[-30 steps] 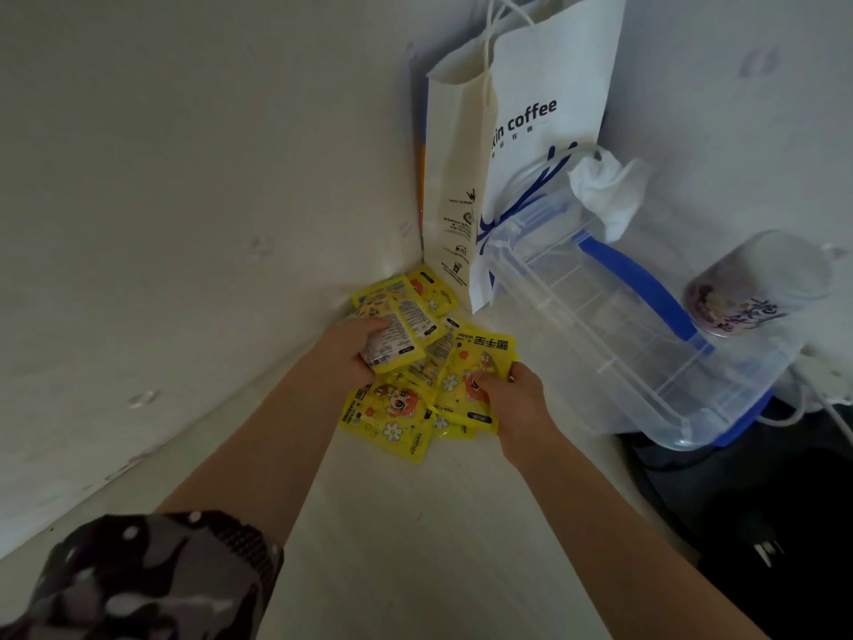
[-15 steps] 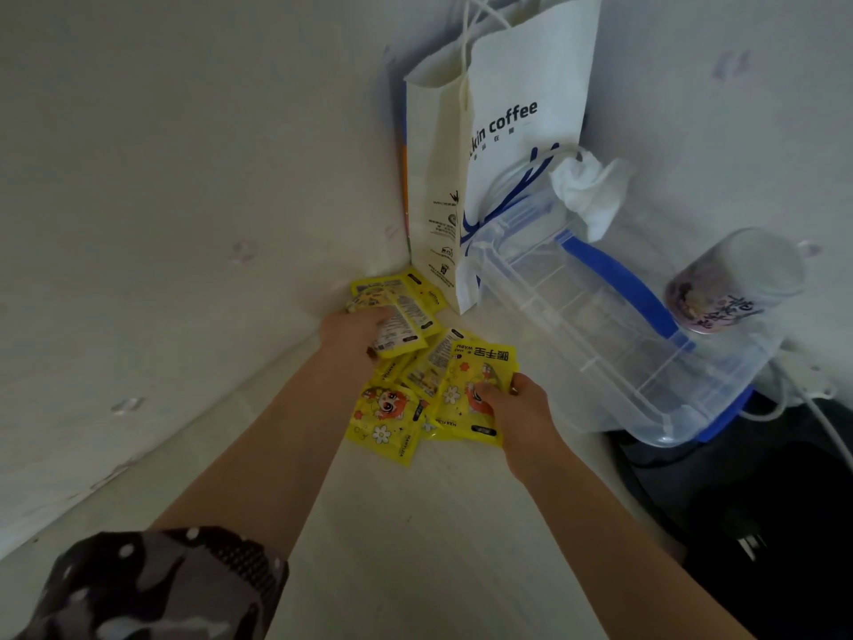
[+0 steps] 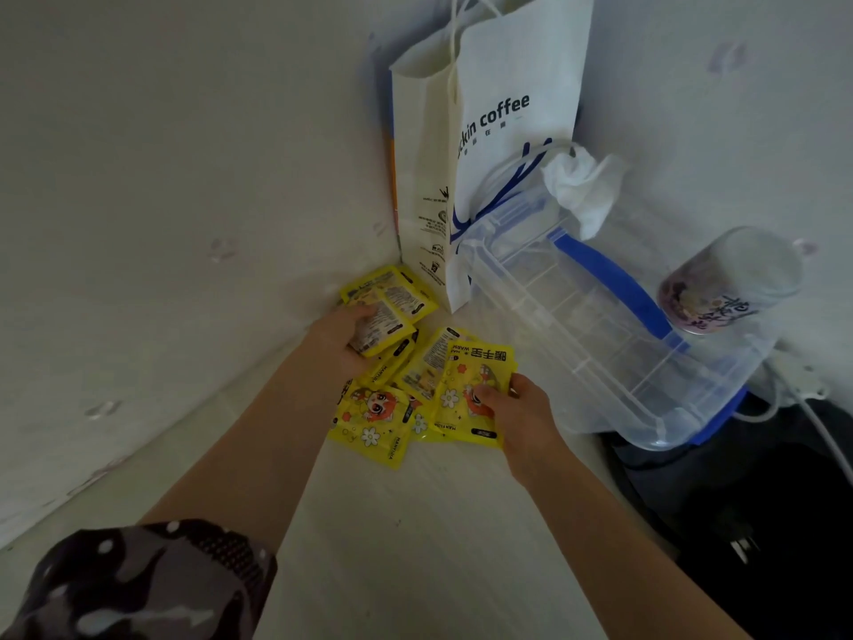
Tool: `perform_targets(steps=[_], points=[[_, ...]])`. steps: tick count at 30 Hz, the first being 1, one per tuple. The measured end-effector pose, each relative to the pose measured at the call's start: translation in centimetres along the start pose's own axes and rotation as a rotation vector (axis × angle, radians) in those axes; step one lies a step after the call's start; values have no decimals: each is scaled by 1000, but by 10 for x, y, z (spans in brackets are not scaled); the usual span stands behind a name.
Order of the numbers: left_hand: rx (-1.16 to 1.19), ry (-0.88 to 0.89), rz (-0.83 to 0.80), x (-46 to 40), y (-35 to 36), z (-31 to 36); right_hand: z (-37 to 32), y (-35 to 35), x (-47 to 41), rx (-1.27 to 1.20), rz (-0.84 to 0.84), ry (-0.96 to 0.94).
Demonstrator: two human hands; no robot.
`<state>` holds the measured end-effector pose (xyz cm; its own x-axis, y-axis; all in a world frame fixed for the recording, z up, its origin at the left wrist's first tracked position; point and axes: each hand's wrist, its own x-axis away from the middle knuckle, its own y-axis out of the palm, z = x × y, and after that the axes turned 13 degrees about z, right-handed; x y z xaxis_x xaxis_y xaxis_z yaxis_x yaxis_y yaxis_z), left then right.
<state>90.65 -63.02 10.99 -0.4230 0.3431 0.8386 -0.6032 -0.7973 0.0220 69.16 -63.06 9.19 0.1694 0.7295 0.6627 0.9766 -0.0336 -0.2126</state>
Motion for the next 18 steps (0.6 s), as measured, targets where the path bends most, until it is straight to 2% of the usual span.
perform_targets(steps=[6,11,18], points=[[-138,50,61,-3,0,2,8,-6,-1,-23,2,24],[-85,169,81,2,0,0,13,-10,5,-76,-27,36],[53,174,43,27,-22,-25,20,-28,21,-118,-40,-1]])
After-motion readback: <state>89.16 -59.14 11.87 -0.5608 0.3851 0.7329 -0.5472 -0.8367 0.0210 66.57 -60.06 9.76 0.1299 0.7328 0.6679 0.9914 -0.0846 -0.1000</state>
